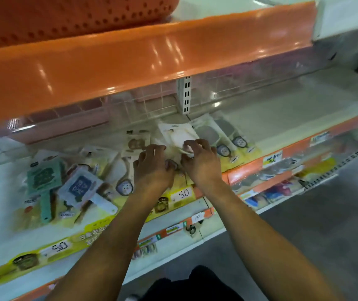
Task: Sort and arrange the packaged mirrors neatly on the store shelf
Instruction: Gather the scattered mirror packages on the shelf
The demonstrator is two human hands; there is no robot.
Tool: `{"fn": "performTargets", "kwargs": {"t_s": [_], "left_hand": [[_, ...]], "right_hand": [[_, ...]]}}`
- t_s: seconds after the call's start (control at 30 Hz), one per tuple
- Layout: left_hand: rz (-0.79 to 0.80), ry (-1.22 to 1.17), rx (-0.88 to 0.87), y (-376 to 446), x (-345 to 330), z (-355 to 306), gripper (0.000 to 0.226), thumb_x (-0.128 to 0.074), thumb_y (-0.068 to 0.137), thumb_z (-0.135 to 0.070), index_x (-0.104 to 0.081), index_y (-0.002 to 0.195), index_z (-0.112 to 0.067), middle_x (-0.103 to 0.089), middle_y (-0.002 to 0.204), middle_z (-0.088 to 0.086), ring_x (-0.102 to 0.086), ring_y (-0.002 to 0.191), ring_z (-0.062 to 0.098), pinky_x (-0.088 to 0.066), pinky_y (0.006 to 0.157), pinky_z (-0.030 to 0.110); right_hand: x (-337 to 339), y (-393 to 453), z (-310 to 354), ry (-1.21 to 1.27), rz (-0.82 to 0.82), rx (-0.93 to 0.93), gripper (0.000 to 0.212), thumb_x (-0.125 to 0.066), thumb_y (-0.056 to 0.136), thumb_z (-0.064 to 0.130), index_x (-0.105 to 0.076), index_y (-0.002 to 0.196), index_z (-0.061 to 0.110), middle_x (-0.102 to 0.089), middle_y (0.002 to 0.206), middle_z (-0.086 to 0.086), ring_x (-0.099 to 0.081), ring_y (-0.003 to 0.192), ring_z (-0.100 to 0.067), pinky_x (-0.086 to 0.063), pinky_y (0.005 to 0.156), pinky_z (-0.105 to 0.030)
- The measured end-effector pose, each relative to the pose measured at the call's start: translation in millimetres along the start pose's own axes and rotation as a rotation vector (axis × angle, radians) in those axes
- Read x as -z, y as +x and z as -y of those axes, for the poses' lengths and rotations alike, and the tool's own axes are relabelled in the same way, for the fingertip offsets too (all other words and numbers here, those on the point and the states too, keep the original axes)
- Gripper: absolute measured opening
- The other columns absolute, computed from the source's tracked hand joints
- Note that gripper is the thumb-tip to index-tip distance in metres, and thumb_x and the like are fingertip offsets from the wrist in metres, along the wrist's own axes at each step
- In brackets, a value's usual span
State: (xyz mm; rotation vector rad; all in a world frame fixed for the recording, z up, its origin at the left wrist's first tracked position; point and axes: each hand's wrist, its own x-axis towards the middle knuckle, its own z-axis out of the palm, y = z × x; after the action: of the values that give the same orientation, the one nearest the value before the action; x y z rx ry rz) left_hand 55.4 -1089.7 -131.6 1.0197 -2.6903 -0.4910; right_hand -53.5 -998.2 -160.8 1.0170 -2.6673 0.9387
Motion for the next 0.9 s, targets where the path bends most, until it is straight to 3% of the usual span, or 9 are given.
{"fn": "performTargets", "kwargs": {"t_s": [0.2,0.33,0.53,0.7,0.9], "left_hand": [[-0.024,-0.012,0.09,8.0,-10.4,-27.2,0.044,-0.051,0.09,-0.033,-0.046,0.132,-0.02,-0.045,0.135,0.004,-0.047,0.12,0.029,-0.038,0.097,0.042],[-0.029,-0.005,0.094,8.3,-13.7,-27.1,0.044,-0.05,0.09,-0.034,-0.045,0.132,-0.021,-0.044,0.135,0.003,-0.045,0.122,0.029,-0.037,0.099,0.043],[0.021,0.036,0.039,20.6,-14.0,-26.8,0.044,-0.048,0.092,-0.036,-0.042,0.134,-0.023,-0.04,0.139,0.001,-0.041,0.126,0.027,-0.035,0.098,0.042],[0.049,0.008,-0.058,27.6,-26.0,-45.9,0.045,-0.048,0.092,-0.036,-0.044,0.134,-0.02,-0.04,0.139,0.003,-0.041,0.126,0.028,-0.034,0.098,0.041],[0.059,-0.004,-0.119,34.3,-35.5,-69.8,0.045,-0.05,0.093,-0.037,-0.045,0.134,-0.019,-0.042,0.137,0.004,-0.043,0.124,0.03,-0.037,0.096,0.042]], "right_hand": [[8.2,15.3,-24.1,0.017,0.075,0.033,0.035,-0.062,0.076,0.033,-0.067,0.11,0.025,-0.06,0.117,-0.006,-0.056,0.094,-0.041,-0.052,0.076,-0.046],[3.7,17.8,-27.9,0.021,0.018,0.077,0.042,-0.045,0.073,0.041,-0.068,0.104,0.025,-0.062,0.111,-0.005,-0.06,0.089,-0.038,-0.052,0.074,-0.042],[13.5,19.9,-29.3,-0.031,-0.001,-0.006,0.035,-0.056,0.071,0.036,-0.068,0.103,0.027,-0.063,0.111,-0.003,-0.059,0.089,-0.039,-0.052,0.073,-0.044],[26.7,16.6,-47.4,-0.061,-0.019,-0.06,0.038,-0.044,0.074,0.041,-0.066,0.102,0.028,-0.061,0.11,-0.004,-0.06,0.094,-0.037,-0.05,0.078,-0.043],[51.0,27.3,-72.6,-0.106,0.053,-0.108,0.036,-0.056,0.076,0.039,-0.063,0.109,0.028,-0.058,0.117,-0.007,-0.054,0.104,-0.039,-0.047,0.084,-0.043]]}}
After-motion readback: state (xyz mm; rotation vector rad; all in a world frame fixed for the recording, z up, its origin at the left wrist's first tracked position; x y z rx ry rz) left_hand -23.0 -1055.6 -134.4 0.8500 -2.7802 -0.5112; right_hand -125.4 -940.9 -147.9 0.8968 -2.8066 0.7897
